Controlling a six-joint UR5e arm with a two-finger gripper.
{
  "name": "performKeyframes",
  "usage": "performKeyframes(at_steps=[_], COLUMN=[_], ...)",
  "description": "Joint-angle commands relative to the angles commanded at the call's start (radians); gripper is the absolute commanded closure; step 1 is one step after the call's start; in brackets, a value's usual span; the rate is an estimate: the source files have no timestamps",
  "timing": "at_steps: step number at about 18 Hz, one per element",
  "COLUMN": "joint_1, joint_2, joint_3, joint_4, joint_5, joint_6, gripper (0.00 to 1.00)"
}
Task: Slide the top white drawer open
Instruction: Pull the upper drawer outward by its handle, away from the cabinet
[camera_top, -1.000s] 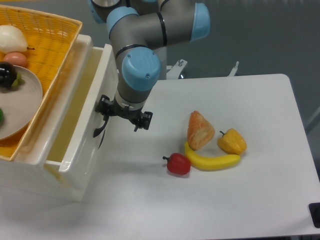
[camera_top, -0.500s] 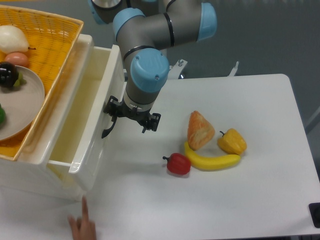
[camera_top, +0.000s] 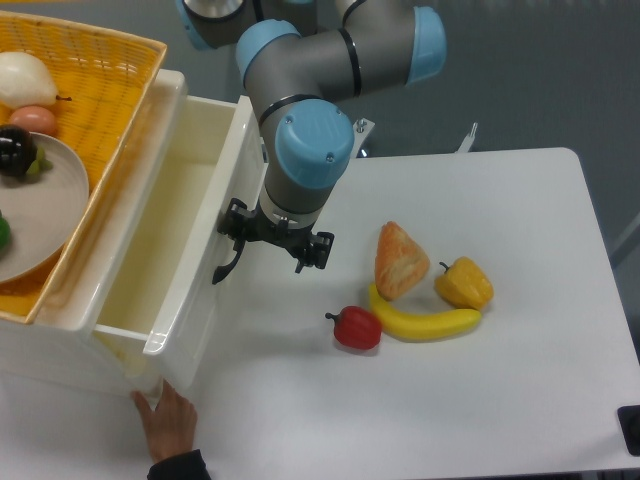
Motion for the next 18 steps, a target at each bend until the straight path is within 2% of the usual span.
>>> performKeyframes(at_steps=[2,18], joint_1=[0.000,0.066], joint_2=[0.000,-0.028], joint_3=[0.000,0.037], joint_4=[-0.002,0.003], joint_5=[0.034,0.035], joint_6=[0.039,0.131], gripper=[0.00,0.00])
